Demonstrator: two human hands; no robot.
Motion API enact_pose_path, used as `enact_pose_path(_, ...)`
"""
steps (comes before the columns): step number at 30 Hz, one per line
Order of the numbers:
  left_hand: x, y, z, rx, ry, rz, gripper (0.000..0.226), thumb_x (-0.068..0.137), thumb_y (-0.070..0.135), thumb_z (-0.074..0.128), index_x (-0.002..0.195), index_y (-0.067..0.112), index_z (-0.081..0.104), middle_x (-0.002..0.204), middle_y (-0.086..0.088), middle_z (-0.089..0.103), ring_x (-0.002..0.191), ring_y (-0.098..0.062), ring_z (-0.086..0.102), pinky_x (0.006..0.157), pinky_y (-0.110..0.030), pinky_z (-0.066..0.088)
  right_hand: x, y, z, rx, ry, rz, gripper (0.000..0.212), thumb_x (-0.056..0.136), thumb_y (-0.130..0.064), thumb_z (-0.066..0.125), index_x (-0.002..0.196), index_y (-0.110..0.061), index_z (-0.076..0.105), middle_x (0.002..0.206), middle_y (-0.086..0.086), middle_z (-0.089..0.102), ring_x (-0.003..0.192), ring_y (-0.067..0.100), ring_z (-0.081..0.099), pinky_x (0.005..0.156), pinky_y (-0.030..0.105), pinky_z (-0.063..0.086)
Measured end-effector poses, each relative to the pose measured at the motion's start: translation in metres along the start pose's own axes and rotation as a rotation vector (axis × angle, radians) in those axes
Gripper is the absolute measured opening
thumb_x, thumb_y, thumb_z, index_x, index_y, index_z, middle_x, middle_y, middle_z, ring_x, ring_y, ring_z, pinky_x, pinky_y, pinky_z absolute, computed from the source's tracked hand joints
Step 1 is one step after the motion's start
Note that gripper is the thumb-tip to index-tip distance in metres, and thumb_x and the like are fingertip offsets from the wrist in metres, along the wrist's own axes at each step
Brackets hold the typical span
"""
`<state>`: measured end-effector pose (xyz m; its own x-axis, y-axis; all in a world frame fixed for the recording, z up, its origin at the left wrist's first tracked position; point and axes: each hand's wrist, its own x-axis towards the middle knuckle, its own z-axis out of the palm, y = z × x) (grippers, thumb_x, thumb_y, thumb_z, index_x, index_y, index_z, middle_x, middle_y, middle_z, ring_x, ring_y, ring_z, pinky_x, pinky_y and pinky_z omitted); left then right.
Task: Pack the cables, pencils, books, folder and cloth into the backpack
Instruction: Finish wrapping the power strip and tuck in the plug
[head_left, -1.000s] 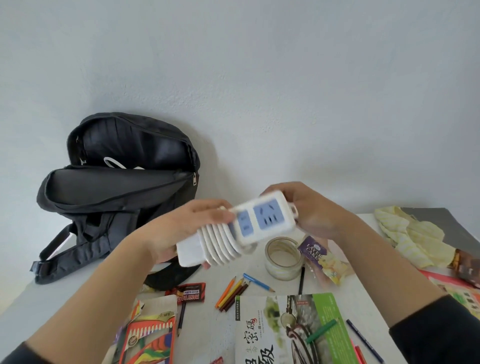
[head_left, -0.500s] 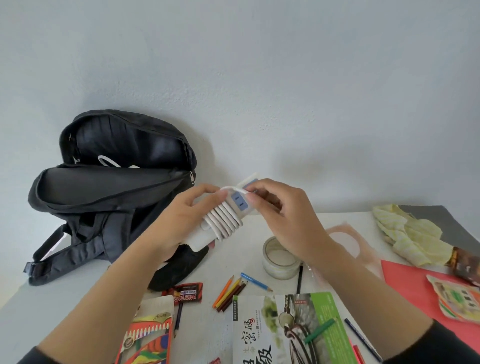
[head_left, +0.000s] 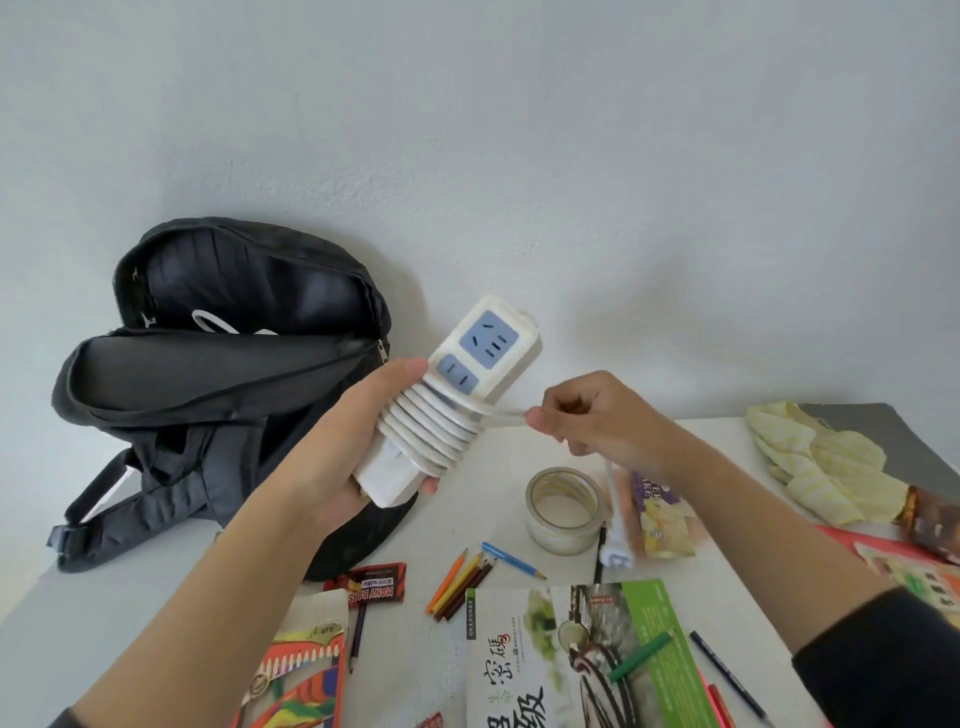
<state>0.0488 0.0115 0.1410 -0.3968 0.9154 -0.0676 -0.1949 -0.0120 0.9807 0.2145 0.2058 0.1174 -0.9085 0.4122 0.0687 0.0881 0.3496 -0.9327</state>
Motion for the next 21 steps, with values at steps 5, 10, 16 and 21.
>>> enact_pose_path(5,0.002,0.002,-0.009,0.167,-0.221,-0.101,0.043,0.084,0.043,0.068,0.11,0.009,0.065,0.085,-0.017,0.064,0.059,-0.029,0.061,0.048,-0.032,0.052,0.008,-0.009,-0.023,0.296,-0.144,0.075,0.011,0.084,0.007,0.069,0.089,-0.002,0.07,0.073,0.01,0.042,0.056,0.018,0.025,0.049,0.022,0.028)
enact_pose_path(10,0.004,0.018,-0.01,0.81,-0.268,-0.153,0.036,0.083,0.058,0.071,0.109,0.033,0.066,0.09,-0.002,0.071,0.077,-0.02,0.066,0.071,-0.035,0.052,0.011,-0.02,-0.005,0.06,-0.109,0.104,0.007,0.088,-0.006,0.077,0.087,-0.001,0.071,0.074,0.015,0.066,0.057,0.013,0.056,0.05,0.019,0.044)
enact_pose_path(16,0.007,0.017,0.021,1.551,-0.173,-0.035,0.047,0.085,0.074,0.06,0.124,0.048,0.057,0.088,0.018,0.064,0.079,-0.002,0.06,0.073,-0.029,0.051,0.015,-0.035,0.037,-0.439,0.044,-0.126,0.015,0.083,-0.016,0.083,0.076,-0.015,0.07,0.067,-0.001,0.072,0.062,0.012,0.068,0.064,0.027,0.056)
enact_pose_path(21,0.02,0.008,0.001,1.148,0.025,0.045,0.026,0.094,0.059,0.061,0.109,0.039,0.067,0.085,0.009,0.072,0.076,-0.009,0.067,0.079,-0.039,0.058,0.007,-0.035,0.042,-0.399,0.323,-0.298,0.015,0.086,-0.02,0.081,0.079,-0.019,0.068,0.07,-0.007,0.069,0.059,0.009,0.065,0.056,0.021,0.05)
